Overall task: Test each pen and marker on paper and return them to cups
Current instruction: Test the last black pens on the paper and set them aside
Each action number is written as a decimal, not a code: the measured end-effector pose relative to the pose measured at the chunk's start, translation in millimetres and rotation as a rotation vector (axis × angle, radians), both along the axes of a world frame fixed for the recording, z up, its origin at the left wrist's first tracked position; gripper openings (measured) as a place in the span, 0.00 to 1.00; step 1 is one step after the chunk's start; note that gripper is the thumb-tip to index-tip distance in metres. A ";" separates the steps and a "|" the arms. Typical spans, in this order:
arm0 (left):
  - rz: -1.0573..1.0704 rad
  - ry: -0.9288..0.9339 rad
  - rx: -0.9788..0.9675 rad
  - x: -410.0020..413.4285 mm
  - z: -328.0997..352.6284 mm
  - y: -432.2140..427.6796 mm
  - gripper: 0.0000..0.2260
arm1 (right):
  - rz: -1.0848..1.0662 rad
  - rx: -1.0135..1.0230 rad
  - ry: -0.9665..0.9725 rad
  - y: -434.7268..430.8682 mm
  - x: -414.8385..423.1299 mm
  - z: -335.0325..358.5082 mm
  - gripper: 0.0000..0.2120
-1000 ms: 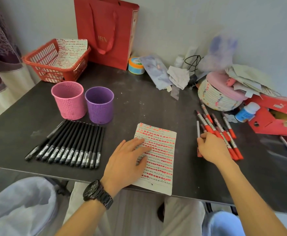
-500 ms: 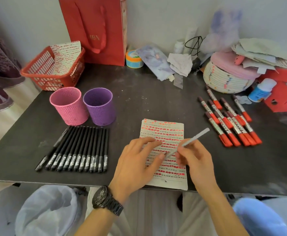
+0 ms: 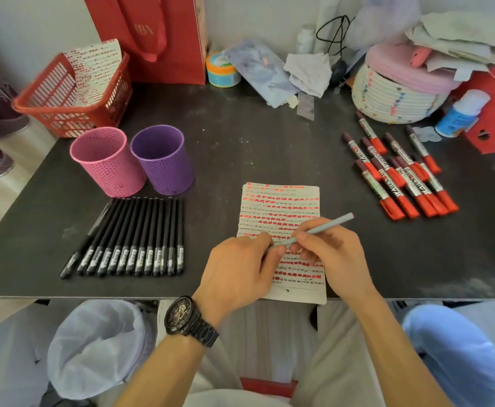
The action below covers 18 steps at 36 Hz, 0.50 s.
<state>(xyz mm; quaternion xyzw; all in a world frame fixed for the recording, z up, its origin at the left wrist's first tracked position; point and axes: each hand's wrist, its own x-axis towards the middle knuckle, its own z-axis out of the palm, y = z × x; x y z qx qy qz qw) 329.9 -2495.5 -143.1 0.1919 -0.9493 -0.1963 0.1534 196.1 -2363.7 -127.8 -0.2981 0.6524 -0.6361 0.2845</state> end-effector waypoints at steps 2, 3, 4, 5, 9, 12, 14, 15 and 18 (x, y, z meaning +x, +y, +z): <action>-0.015 0.009 0.015 0.6 0.1 -1.3 0.20 | 0.001 0.001 0.002 0.0 -0.1 -0.3 0.04; -0.022 0.014 0.018 0.7 -0.3 -1.9 0.20 | -0.001 0.000 -0.002 -0.2 0.4 0.1 0.03; -0.027 0.017 0.020 0.9 -0.9 -2.1 0.21 | -0.005 0.001 -0.005 -0.4 0.8 0.2 0.04; -0.030 0.019 0.019 0.9 -1.5 -2.0 0.21 | -0.007 0.002 -0.005 -0.9 1.3 0.3 0.05; -0.002 0.012 0.006 1.1 -2.2 -2.2 0.25 | -0.055 -0.030 -0.030 -0.2 1.6 -1.2 0.06; 0.036 -0.011 0.027 0.2 -2.0 -4.0 0.29 | -0.101 -0.087 -0.075 3.7 0.3 -2.5 0.05; 0.043 0.020 0.043 -0.2 -3.0 -4.5 0.27 | -0.113 -0.112 -0.074 4.8 1.8 -3.0 0.05; 0.045 0.050 0.037 0.1 -3.5 -4.3 0.25 | -0.137 -0.132 -0.083 4.5 2.7 -3.0 0.06; 0.036 0.103 0.062 1.3 -5.2 -3.8 0.20 | -0.274 -0.233 -0.177 4.1 3.1 -0.5 0.09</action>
